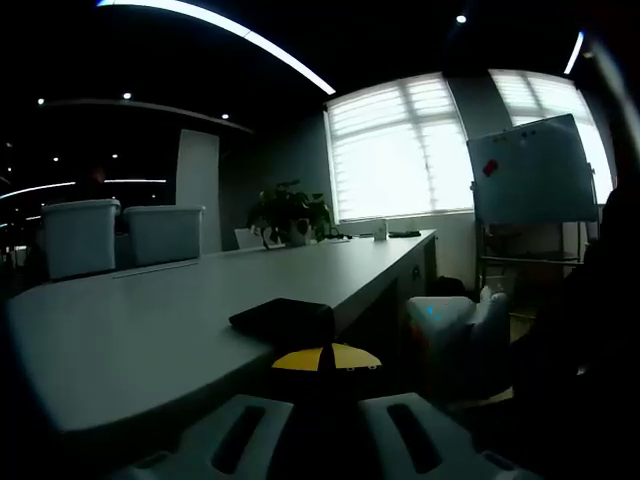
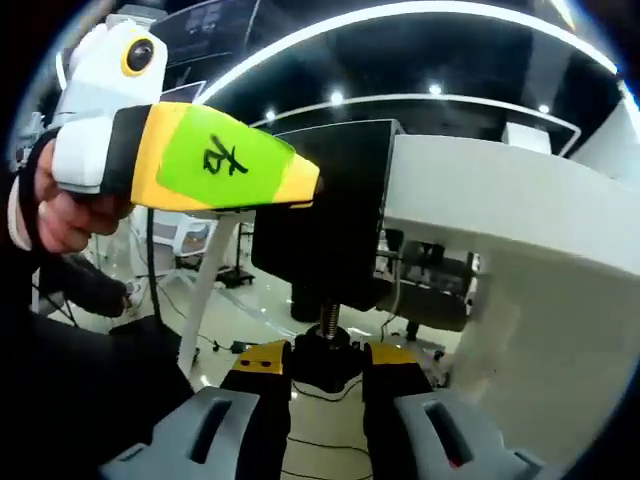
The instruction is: Clamp the fixed fixture on the desktop, loosen the retaining clip, secure it to the edge of the desk, and tighten the retaining clip.
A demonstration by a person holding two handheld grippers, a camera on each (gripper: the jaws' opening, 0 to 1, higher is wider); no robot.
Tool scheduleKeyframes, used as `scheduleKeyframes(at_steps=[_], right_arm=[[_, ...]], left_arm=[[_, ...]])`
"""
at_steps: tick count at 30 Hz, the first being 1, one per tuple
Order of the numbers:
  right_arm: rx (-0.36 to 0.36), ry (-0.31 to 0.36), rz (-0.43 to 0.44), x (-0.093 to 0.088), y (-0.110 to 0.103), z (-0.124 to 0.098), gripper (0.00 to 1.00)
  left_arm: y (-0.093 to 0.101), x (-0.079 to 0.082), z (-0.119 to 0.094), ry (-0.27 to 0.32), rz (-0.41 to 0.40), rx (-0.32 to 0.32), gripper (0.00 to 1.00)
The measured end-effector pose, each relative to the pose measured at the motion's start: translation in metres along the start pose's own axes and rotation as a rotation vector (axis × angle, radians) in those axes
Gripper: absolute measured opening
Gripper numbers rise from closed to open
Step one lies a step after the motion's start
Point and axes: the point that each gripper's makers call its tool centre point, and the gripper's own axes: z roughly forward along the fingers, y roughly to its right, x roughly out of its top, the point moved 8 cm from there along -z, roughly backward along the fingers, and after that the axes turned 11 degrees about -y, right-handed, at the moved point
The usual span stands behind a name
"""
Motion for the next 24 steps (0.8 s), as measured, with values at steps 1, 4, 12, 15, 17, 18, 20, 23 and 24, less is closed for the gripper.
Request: scheduleKeyframes(at_steps=[1, 4, 12, 15, 17, 18, 20, 23, 24], right_arm=[[0.045, 0.0, 0.014, -0.0004, 0.0024, -0.0004, 0.25], [0.131, -0.002, -0.023, 0.0006, 0.0062, 0.0019, 0.25], [0.229, 0.018, -0.045, 0.0021, 0.0078, 0.0036, 0.25], [0.242, 0.035, -0.028, 0.0014, 0.0078, 0.0042, 0.25], [0.247, 0.037, -0.013, 0.0008, 0.0077, 0.0041, 0.25], [0.254, 0.037, -0.012, 0.0005, 0.0083, 0.0041, 0.25], [0.264, 0.035, -0.019, 0.0005, 0.009, 0.0041, 0.25], [0.261, 0.022, -0.034, 0.0019, 0.0079, 0.0031, 0.25], [0.253, 0.014, -0.038, 0.0019, 0.0078, 0.0027, 0.26]], left_arm=[[0.0, 0.0001, 0.0001, -0.002, 0.003, -0.001, 0.01], [-0.0012, 0.0003, 0.0003, -0.003, 0.005, -0.008, 0.01], [-0.0018, 0.0001, 0.0007, -0.006, 0.014, -0.015, 0.01], [-0.0018, -0.0001, 0.001, -0.007, 0.017, -0.017, 0.01], [-0.002, 0.0, 0.0011, -0.008, 0.012, -0.02, 0.01], [-0.0021, 0.0001, 0.0011, -0.009, 0.016, -0.02, 0.01], [-0.0024, 0.0003, 0.0011, -0.011, 0.019, -0.023, 0.01], [-0.0023, 0.0003, 0.001, -0.012, 0.016, -0.025, 0.01], [-0.0023, 0.0003, 0.001, -0.012, 0.013, -0.024, 0.01]])
